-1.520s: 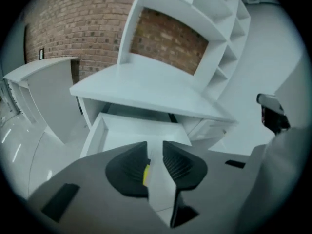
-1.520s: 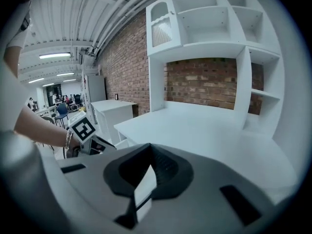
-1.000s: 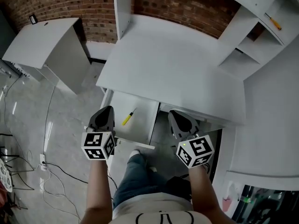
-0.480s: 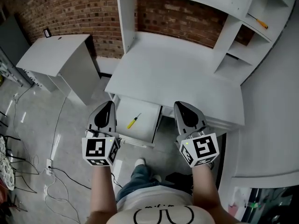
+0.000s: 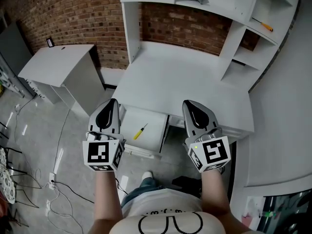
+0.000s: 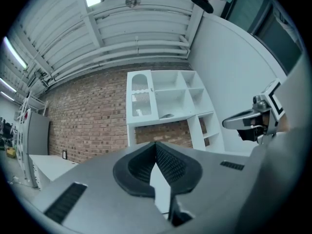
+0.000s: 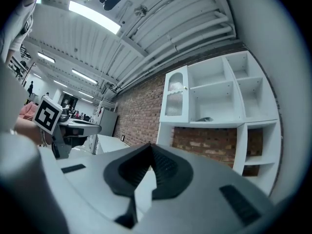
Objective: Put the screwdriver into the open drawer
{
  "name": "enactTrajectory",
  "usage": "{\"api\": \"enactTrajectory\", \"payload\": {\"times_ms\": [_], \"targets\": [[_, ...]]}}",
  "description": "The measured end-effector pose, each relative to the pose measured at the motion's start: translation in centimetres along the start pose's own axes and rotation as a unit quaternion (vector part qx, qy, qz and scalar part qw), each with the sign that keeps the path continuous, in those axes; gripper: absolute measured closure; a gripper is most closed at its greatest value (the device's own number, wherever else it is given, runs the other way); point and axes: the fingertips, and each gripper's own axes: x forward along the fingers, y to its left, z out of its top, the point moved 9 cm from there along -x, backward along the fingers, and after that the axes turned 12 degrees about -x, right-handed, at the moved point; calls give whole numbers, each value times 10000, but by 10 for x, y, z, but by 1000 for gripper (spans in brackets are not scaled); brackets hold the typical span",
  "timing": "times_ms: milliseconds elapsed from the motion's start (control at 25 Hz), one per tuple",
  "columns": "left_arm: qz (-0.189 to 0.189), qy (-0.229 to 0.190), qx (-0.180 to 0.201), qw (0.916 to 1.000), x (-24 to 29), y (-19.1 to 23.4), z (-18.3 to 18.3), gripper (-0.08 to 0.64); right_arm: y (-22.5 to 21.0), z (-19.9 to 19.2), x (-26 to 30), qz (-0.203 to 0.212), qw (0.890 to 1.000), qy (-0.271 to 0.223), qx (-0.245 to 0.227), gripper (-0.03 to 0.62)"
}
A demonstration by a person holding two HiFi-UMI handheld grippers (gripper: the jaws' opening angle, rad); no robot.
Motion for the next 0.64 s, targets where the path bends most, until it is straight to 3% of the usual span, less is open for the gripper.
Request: {"api": "enactTrajectory", "payload": {"times_ms": [640], "targets": [[-81,-204,159,9996,6,3,11,548,4,12,11,7,9996,-114,-277,583]]}}
